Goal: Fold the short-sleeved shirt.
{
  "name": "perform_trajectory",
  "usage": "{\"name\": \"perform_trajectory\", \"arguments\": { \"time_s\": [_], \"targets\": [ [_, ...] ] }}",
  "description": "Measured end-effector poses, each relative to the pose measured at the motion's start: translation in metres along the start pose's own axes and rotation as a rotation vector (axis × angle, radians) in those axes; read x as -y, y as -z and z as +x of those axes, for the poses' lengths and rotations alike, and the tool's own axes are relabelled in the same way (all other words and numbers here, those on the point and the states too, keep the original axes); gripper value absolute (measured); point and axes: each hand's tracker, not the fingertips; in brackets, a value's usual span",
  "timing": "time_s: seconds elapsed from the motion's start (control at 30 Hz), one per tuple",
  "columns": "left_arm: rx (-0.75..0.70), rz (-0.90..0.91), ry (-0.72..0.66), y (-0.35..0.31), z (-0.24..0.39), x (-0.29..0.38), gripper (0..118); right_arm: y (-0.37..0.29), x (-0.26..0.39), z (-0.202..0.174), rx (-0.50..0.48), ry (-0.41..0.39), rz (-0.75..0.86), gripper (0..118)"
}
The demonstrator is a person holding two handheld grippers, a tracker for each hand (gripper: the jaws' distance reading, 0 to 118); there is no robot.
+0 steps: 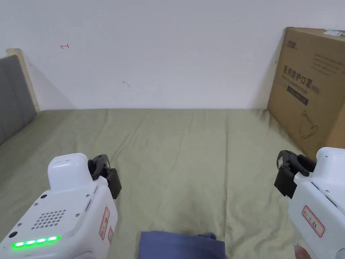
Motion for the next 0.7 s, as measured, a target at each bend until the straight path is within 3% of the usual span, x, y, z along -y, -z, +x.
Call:
{"name": "perform_trajectory", "arguments": {
  "time_s": [0.07, 0.2, 0.3, 0.43, 0.6, 0.63, 0.7],
  "targets": [
    [0.069, -0.064, -0.011, 0.004, -0.002, 0.002, 4, 0.013, 0.010, 0.002, -0.109, 0.031, -0.145, 1],
    [0.122, -0.223, 0.026, 0.013, -0.009, 0.015, 4, 0.060, 0.052, 0.003, -0.364, 0.133, -0.592, 1],
    [0.134, -0.270, 0.015, 0.017, -0.020, 0.032, 4, 0.089, 0.105, 0.000, -0.381, 0.161, -0.804, 1],
    [0.158, -0.385, -0.019, 0.029, -0.038, 0.055, 4, 0.121, 0.170, 0.008, -0.325, 0.204, -1.015, 1],
    [0.249, -0.611, -0.185, 0.060, -0.072, 0.089, 4, 0.136, 0.207, 0.024, -0.293, 0.218, -1.071, 1],
    [0.293, -0.661, -0.261, 0.070, -0.083, 0.098, 6, 0.137, 0.209, 0.028, -0.307, 0.263, -1.074, 1],
    [0.385, -0.766, -0.373, 0.088, -0.097, 0.117, 32, 0.139, 0.208, 0.033, -0.316, 0.296, -1.078, 1]
  ]
}}
